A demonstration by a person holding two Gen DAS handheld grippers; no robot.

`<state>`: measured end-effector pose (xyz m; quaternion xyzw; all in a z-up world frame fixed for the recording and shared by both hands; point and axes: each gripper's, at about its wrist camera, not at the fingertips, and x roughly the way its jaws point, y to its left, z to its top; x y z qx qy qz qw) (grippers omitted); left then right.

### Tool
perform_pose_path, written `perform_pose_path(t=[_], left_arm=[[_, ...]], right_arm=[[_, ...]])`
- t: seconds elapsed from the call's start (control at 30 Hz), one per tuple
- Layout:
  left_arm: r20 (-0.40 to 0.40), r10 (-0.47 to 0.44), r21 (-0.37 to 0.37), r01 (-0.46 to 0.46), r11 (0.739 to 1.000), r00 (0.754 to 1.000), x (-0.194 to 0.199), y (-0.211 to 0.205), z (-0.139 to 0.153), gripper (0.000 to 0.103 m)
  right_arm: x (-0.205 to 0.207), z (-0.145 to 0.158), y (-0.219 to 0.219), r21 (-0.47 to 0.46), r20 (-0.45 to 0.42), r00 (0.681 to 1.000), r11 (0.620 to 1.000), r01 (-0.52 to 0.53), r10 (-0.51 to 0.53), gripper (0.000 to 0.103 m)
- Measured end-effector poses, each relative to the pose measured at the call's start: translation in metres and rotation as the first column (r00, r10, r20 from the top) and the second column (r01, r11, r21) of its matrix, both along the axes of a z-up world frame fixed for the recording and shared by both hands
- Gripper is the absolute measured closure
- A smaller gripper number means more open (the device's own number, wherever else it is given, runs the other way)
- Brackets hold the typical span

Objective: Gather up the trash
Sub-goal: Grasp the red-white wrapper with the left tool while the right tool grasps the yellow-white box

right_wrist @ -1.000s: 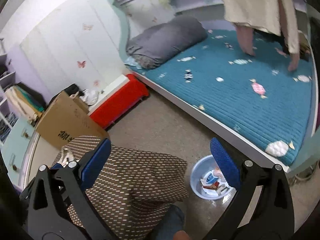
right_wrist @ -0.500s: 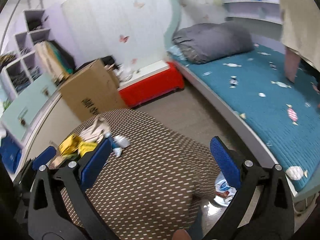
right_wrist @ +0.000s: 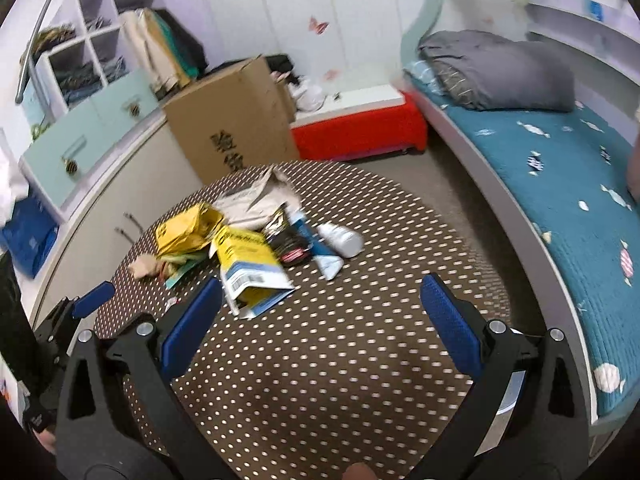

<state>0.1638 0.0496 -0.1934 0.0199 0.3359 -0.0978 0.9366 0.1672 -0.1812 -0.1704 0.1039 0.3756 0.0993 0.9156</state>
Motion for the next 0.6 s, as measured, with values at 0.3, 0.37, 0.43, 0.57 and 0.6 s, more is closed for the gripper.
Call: perform_pose_path(t=[0.3,0.37,0.43,0.57,0.6], left_arm=[[-0.108,0.047,0.024,-0.045,0.999,0.993,0.025,0.017,-0.036,0.008],[-0.143,0.063,0.028,-0.059,0.998,0.988,0.032,0.017,-0.045,0.008],[-0.173,0.075,0.023,-0.072,0.997,0.982,0.039,0.019,-0.053,0.009],[-0.208,0.048,-0.014,-0.052,0.999,0.977,0.045,0.018,-0.063,0.035],[-0.210,0.042,-0.023,-0.047,0.999,0.977,0.046,0.017,-0.063,0.042]], right_arm=[[0.008,-0.018,0.023,-0.021,-0.050,0.998,0.999,-0.050,0.049,0.006],[0.010,-0.022,0.022,-0.027,-0.062,0.997,0.998,-0.054,0.052,0.006],[0.013,-0.027,0.026,-0.034,-0.072,0.995,0.997,-0.072,0.069,0.006],[0.025,-0.038,0.040,-0.051,-0.091,0.990,0.992,-0.117,0.112,0.006],[0.028,-0.041,0.044,-0.053,-0.097,0.988,0.991,-0.125,0.119,0.006]])
